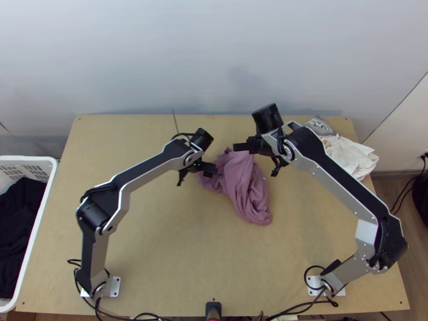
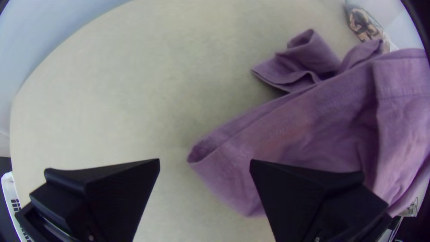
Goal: Fold the t-shirt
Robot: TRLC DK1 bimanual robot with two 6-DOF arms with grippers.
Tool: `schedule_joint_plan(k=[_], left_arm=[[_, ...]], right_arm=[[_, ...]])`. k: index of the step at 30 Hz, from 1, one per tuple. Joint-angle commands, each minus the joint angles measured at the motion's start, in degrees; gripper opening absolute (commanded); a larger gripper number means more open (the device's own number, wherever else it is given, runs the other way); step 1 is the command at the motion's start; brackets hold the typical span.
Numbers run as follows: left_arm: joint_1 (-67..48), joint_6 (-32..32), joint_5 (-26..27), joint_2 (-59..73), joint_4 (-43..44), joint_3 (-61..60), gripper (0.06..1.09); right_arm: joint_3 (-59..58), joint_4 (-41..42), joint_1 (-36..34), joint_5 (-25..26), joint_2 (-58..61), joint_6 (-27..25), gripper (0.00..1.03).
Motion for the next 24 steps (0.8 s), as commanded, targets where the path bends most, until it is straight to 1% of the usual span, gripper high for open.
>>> schedule_joint_plan(k=[1,3,4,6,7,10,20,24], left_arm=[[-1.00,-0.36,0.49,6.36,-0.29,5.70,0.93],[-1.08,-0.27,1.19,7.77,-2.14,6.93,0.75],[-1.26,0.08,1.19,8.56,-4.07,7.99,0.69],[-1.87,1.40,1.11,9.26,-6.97,9.22,0.61],[-2.23,2.28,1.19,9.17,-7.32,9.13,0.51],[-2.40,4.39,1.11,8.73,-7.06,8.95,0.09],[-0.29,4.39,1.19,-0.67,-8.11,10.97,0.10],[1.29,3.51,1.19,-4.54,-12.24,16.34,0.10]], right_arm=[[-0.28,-0.60,-0.57,-0.31,-0.58,0.06,0.03],[-0.19,-0.60,-1.10,-0.31,-0.75,0.06,0.03],[-0.02,-0.60,-1.28,-0.31,-0.75,0.15,0.03],[-0.02,-0.60,-1.80,-0.31,-0.93,0.15,0.03],[-0.02,-0.60,-1.98,-0.31,-1.01,0.24,0.03],[-0.19,-0.60,-2.60,-0.31,-1.45,0.50,0.03],[2.89,-1.39,-3.12,-0.31,-3.04,0.42,0.03],[6.84,-2.44,-3.21,-0.22,-3.48,0.15,0.03]])
